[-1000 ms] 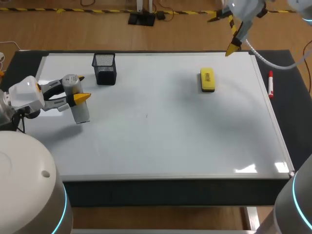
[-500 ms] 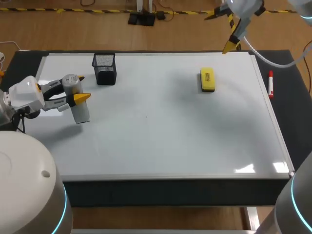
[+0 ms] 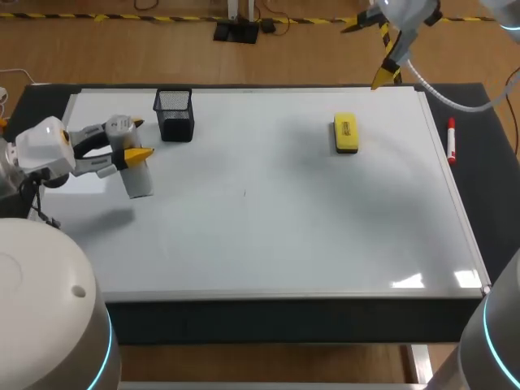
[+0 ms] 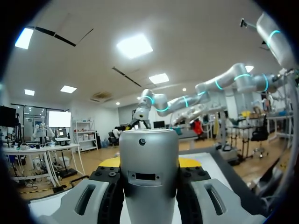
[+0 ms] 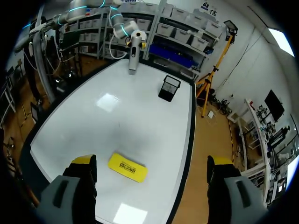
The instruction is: Pick up the inspection probe, press it on each red-marked spot on the whiteboard one by one, put down the probe, pick up the eraser, and wipe off all the red marks.
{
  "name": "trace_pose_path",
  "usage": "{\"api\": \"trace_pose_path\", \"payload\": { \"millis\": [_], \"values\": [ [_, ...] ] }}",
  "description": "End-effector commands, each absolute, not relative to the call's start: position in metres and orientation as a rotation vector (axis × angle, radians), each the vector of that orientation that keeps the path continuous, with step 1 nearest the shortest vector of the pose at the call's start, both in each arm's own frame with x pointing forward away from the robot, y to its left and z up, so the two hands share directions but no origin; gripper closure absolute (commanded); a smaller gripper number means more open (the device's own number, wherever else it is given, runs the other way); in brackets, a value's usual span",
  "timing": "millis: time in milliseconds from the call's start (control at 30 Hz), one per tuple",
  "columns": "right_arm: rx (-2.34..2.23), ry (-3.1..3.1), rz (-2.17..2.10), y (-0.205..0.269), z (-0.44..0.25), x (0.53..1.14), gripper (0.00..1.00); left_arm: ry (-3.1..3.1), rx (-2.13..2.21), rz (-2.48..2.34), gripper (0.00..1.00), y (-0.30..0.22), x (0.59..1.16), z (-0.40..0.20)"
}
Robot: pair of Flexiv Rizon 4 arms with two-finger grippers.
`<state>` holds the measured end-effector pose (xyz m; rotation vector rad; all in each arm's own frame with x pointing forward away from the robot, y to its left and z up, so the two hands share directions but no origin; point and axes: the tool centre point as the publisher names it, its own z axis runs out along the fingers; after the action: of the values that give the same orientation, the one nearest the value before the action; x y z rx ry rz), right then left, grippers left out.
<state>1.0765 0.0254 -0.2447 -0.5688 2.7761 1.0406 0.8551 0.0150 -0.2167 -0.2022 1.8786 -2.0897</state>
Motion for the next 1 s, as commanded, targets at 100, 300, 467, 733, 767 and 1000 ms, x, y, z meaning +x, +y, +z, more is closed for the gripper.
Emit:
{"api": "trace_pose_path", "payload": {
  "millis": [100,300,467,733,767,1000],
  "values": [
    [-0.572,2.781,1.036,0.025,-0.244,1.078,0.00,1.921,-0.087,-2.148,1.00,0.014,0.884,-0.198],
    [-0.572,2.781,1.036,0.025,-0.244,1.078,0.00,1.968,0.014,-2.168,1.00,0.003,0.915,-0.175],
    [-0.572,2.781,1.036,0.025,-0.244,1.078,0.00,1.979,0.071,-2.203,1.00,-0.007,0.940,-0.157],
    [-0.572,2.781,1.036,0.025,-0.244,1.078,0.00,1.986,0.121,-2.208,1.00,-0.019,0.974,-0.137],
    [-0.572,2.781,1.036,0.025,-0.244,1.078,0.00,1.987,0.128,-2.207,1.00,-0.020,0.977,-0.135],
    [-0.572,2.781,1.036,0.025,-0.244,1.078,0.00,1.995,0.120,-2.229,1.00,-0.021,1.004,-0.131]
  ]
}}
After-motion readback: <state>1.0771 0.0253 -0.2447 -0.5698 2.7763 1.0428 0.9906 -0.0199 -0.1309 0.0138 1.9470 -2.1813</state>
